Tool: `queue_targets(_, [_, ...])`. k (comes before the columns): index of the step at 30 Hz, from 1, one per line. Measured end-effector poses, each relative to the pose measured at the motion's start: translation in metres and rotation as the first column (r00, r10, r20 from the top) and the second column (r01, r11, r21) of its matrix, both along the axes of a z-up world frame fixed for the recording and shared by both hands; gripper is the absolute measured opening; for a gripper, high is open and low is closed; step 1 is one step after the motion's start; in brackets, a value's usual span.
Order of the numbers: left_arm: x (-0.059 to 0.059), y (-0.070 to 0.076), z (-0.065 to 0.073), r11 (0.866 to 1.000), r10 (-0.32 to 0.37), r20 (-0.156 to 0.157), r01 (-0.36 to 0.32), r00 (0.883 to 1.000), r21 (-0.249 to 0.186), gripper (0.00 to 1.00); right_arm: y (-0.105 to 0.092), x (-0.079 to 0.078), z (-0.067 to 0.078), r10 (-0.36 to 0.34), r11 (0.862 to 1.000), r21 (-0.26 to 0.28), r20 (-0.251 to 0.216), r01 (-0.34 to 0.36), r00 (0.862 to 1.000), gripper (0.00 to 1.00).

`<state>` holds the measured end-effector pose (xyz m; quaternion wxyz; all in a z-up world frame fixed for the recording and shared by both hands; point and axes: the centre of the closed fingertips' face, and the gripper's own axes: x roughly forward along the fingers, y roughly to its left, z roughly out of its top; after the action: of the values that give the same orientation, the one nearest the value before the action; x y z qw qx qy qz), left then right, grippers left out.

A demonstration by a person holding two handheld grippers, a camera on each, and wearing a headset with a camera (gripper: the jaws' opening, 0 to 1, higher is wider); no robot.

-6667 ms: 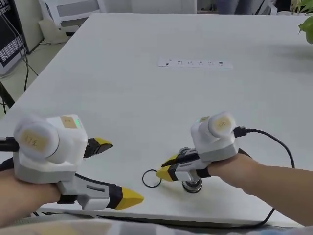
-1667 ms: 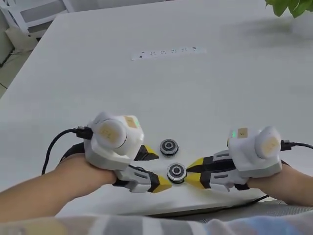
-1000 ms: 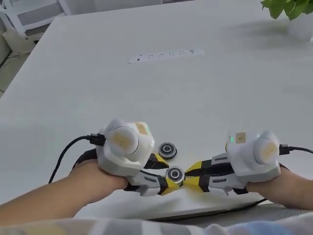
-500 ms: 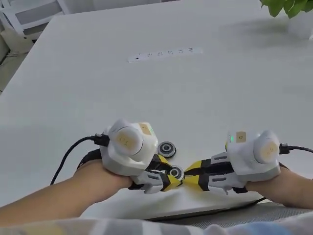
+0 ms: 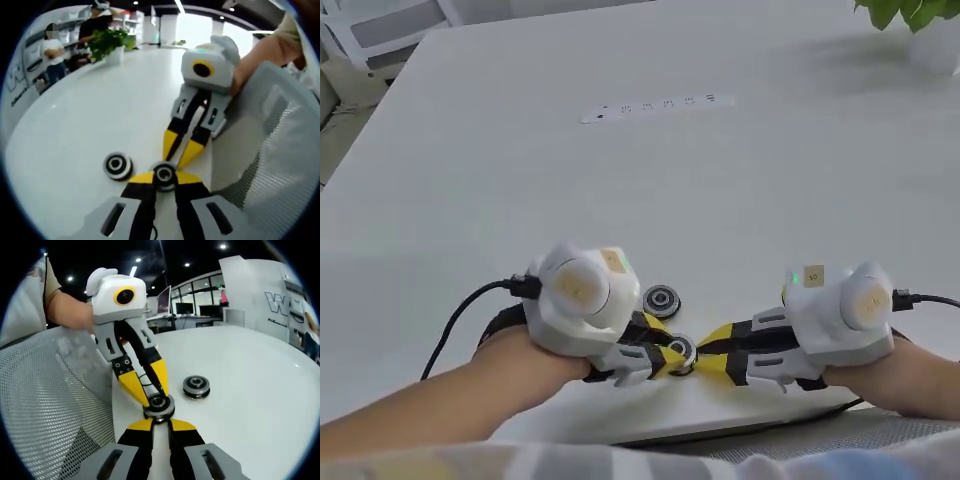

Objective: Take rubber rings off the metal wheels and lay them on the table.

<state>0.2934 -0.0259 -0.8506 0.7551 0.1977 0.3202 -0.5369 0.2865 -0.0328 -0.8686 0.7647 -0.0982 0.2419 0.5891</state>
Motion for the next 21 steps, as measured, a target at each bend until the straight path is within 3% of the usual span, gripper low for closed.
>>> queue_targets(3, [-0.0001,-0.0002,0.0001,1.0,-0.002,0.009,0.002,1.0,0.0,0.14,-0.0006,0.0008,-0.0006,-0.002,1.0,0.0,-0.001,0.002,1.0,0.08])
queue_targets(6, [-0.0006,-0.0008,-0.0003,1.0,-0.013,0.042,0.013,0.999,0.008,0.14,-0.0002,0.0007,-0.0002,-0.004,1.0,0.0,-0.004,0.004,1.0,0.07])
queue_targets(9, [0.0001,-0.0008,0.0002,1.0,-0.001,0.044,0.0,0.999,0.005,0.14,-0.0001,0.0011,-0.0002,-0.005,1.0,-0.006,-0.01,0.005,1.0,0.07])
queue_targets(16, [0.003,0.002,-0.0026,1.0,0.008,0.07,-0.008,0.998,-0.002,0.13,0.0004,0.0025,-0.0003,-0.015,0.999,-0.037,-0.064,0.013,0.998,0.05])
queue_targets(21, [-0.003,-0.0017,0.0017,1.0,0.009,0.084,-0.009,0.996,0.005,0.13,0.0001,0.0026,-0.0016,-0.019,0.998,-0.057,-0.093,0.014,0.995,0.02])
